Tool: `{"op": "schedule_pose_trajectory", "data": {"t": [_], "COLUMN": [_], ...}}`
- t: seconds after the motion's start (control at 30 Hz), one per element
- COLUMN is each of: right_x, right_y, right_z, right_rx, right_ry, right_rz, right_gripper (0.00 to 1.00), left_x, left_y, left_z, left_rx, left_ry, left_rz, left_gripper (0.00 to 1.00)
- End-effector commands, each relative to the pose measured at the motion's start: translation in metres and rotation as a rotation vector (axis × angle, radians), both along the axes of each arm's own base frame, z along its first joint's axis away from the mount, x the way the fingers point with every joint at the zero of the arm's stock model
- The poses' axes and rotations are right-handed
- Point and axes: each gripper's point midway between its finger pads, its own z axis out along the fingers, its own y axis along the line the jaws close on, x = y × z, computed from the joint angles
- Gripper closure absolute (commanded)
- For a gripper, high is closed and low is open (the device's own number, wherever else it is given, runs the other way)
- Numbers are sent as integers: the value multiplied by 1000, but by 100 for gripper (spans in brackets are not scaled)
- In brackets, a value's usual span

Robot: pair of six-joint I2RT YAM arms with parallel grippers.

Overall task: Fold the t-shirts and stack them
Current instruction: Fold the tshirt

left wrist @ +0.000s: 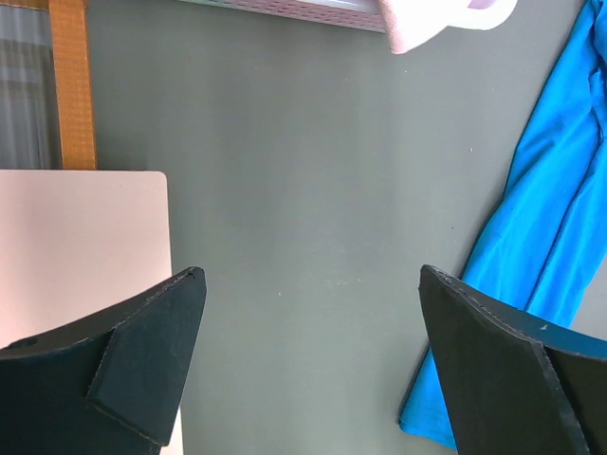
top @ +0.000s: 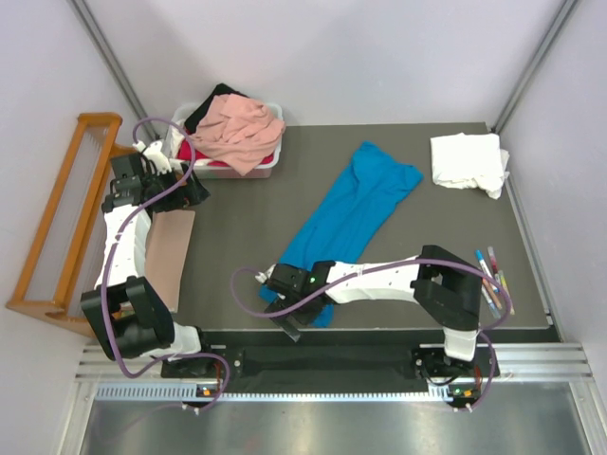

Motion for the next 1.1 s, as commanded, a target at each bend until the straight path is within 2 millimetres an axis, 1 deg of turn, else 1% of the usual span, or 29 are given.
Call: {"op": "schedule_pose_trajectory", "data": {"t": [0.0,0.1,0.13,0.17,0.2,0.23,0.3,0.33,0.37,0.4,0.43,0.5,0.57,0.6,0.63,0.67,0.7,0.73,0.77,0.8,0.83,0.87,0.9,0.97,1.07], "right_x": [13,21,26,29,31,34,33,35,35,34,33,29,26,26,26,36,43,50,71,80,89,104,107,115,111], "right_y": [-20,-17,-11,-11,-8,5,17,32,36,42,54,66,72,76,74,70,65,54,39,24,14,2,-9,-19,-16], "right_z": [-2,4,12,17,22,35,45,59,64,63,72,73,73,78,76,79,88,83,83,84,86,88,88,88,85], "right_rx": [-137,-150,-137,-148,-143,-103,-78,-35,-27,-23,16,47,76,106,105,103,115,94,74,65,61,50,42,28,18], "right_ry": [-68,-111,-131,-149,-157,-171,-169,-170,-164,-154,-139,-118,-93,-98,-103,-145,-176,-197,-233,-249,-264,-291,-296,-309,-293], "right_rz": [-23,-15,-15,-7,5,13,32,33,32,29,31,24,7,3,-5,-33,-54,-78,-140,-176,-204,-249,-261,-278,-263], "right_gripper": [0,0,0,0,0,0,0,0,0,0,0,0,0,0,0,0,0,0,0,0,0,0,0,0,0], "left_x": [1,-1,0,0,0,0,2,2,3,3,4,4,5,5,5,5,4,4,3,3,2,2,2,2,2], "left_y": [0,-1,-1,-1,-2,-3,-3,-4,-4,-4,-4,-4,-3,-4,-3,-2,-2,-1,-2,-1,-2,-1,-2,-2,-4], "left_z": [25,20,19,18,16,15,14,15,15,15,18,20,20,20,21,21,20,20,19,19,19,20,20,22,23], "left_rx": [20,12,8,4,-1,-5,-10,-17,-18,-21,-22,-22,-19,-18,-12,-8,-6,1,4,6,7,7,8,3,-7], "left_ry": [-73,-58,-57,-56,-52,-48,-48,-47,-50,-49,-54,-58,-61,-58,-62,-61,-58,-59,-55,-54,-53,-54,-56,-60,-62], "left_rz": [-18,-23,-22,-22,-25,-22,-22,-24,-25,-25,-27,-26,-26,-27,-29,-27,-29,-28,-29,-30,-33,-31,-33,-32,-35], "left_gripper": [1,1,1,1,1,1,1,1,1,1,1,1,1,1,1,1,1,1,1,1,1,1,1,1,1]}}
